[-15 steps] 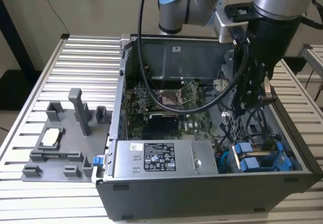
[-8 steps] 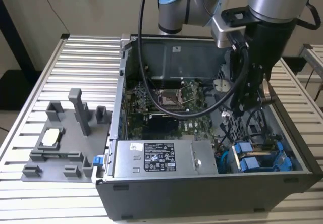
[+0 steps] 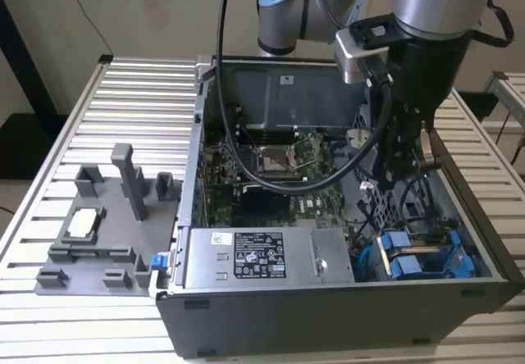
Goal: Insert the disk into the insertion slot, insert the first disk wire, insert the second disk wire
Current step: 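Insert the second disk wire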
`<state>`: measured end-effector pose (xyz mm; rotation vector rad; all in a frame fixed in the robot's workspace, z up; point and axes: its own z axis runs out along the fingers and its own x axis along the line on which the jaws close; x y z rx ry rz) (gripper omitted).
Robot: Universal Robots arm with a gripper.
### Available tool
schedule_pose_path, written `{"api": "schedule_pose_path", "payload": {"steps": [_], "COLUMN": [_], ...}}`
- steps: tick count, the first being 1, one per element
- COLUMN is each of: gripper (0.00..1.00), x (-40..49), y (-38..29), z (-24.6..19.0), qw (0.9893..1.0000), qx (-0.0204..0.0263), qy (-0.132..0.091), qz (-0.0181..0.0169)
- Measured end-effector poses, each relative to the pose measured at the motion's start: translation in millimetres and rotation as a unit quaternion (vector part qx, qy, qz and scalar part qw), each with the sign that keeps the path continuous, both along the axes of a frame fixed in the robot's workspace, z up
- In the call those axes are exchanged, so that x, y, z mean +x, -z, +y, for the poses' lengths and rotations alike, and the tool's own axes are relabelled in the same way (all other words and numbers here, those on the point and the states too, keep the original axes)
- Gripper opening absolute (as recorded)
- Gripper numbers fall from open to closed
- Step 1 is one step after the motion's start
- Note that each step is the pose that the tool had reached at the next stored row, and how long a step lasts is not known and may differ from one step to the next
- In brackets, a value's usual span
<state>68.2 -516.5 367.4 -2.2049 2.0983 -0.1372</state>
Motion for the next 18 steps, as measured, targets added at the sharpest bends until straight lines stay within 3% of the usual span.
{"api": "schedule_pose_path", "payload": {"steps": [7,13,18], "gripper": [0.27,0.27,0.27], "x": [-2.3,-4.0,-5.2], "y": [2.0,4.7,6.5], "z": [0.1,0.4,0.7], "qw": [1.0000,0.9999,0.9999], "qx": [-0.0001,0.0000,-0.0001], "qy": [-0.001,-0.002,-0.003], "qz": [-0.0073,-0.0104,-0.0157]}}
